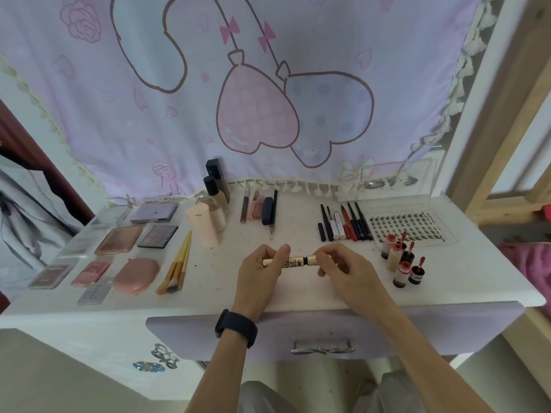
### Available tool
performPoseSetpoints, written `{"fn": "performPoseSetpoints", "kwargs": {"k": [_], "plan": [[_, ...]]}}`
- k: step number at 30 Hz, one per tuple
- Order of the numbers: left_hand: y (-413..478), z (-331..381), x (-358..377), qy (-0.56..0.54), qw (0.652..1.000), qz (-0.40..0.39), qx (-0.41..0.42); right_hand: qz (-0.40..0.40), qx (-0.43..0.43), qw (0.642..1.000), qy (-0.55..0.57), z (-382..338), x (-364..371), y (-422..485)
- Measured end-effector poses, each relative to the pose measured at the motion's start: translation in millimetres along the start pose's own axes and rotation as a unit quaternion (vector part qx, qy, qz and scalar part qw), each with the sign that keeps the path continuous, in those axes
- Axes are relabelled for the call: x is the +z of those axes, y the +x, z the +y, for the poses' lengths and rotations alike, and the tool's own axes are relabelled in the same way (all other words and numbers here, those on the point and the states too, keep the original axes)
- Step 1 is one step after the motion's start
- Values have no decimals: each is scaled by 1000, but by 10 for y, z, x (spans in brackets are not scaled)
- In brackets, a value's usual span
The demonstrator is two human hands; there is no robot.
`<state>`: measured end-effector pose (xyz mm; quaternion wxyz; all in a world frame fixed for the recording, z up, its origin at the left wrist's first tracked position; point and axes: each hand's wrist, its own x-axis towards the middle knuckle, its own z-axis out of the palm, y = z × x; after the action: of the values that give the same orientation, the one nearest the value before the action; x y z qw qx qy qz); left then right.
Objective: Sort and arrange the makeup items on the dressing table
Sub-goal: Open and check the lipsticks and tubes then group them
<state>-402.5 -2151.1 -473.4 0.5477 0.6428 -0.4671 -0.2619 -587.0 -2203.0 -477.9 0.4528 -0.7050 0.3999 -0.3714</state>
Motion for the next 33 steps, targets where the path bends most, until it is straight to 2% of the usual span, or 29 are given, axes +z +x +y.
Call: {"fn": "performPoseSetpoints", "kwargs": {"k": [5,8,11,13,15,18,24,28,33], "plan": [[4,-2,-8,-6,1000,12,-10,-13,8,998,54,-10,-59,1],[3,-3,-16,-12,1000,15,-14,-26,25,999,12,-48,-23,14],[3,1,-20,-14,1000,13,-16,18,3,1000,-5,-12,19,1],[4,1,-23,-19,1000,12,-20,39,1,999,33,25,16,-7],[12,6,-34,-27,999,15,-28,51,3,995,87,30,3,-16],[24,45,-66,-42,998,13,-48,45,-3,996,79,-38,-8,-22],[-14,186,-262,-148,981,-44,-115,0,-5,1000,27,-280,-56,32],[-64,307,-423,-182,971,-101,-116,-26,-31,999,26,-549,-164,94],[-68,596,-572,-168,973,-137,-82,-7,-104,994,-22,-885,-296,97]]}}
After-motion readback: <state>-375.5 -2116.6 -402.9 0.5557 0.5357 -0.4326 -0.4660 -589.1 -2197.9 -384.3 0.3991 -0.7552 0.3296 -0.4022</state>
